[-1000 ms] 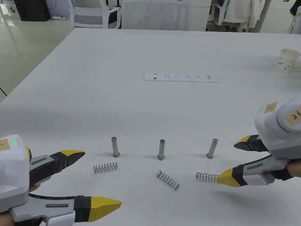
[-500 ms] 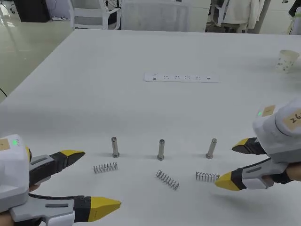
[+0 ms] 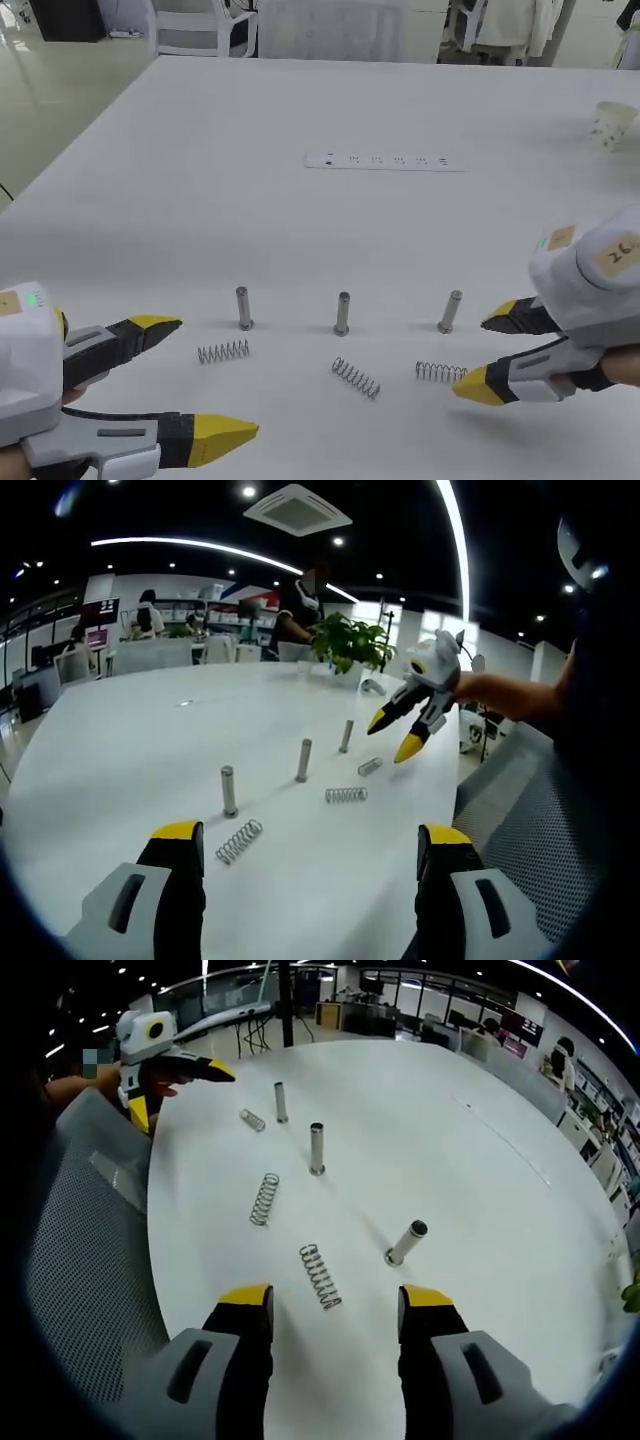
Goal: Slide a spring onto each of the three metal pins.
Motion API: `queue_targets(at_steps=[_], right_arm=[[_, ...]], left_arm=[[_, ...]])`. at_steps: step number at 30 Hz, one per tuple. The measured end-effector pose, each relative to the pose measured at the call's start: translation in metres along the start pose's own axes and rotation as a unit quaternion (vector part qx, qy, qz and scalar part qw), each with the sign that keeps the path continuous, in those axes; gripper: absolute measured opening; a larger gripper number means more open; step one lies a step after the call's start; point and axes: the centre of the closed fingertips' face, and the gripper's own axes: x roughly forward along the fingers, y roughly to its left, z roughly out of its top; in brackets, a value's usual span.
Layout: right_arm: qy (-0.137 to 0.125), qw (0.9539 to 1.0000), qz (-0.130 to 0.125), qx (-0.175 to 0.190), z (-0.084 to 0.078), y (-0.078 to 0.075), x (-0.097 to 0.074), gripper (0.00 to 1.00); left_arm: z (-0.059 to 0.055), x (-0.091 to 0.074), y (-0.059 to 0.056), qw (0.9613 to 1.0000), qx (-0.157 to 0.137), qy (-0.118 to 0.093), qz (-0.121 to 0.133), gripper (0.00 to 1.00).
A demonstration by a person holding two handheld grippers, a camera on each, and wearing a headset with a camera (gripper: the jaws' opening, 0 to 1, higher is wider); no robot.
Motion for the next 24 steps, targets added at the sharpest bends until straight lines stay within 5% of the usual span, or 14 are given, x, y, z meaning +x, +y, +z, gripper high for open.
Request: queue_targets(at_steps=[24], right_arm=[[0.036,0.9971,0.033,-0.058,-0.007,0.008,0.017,0.22]], left_arm=[[-0.002,-0.001,0.001,1.0,-0.005,0.003,0.003,0.84]])
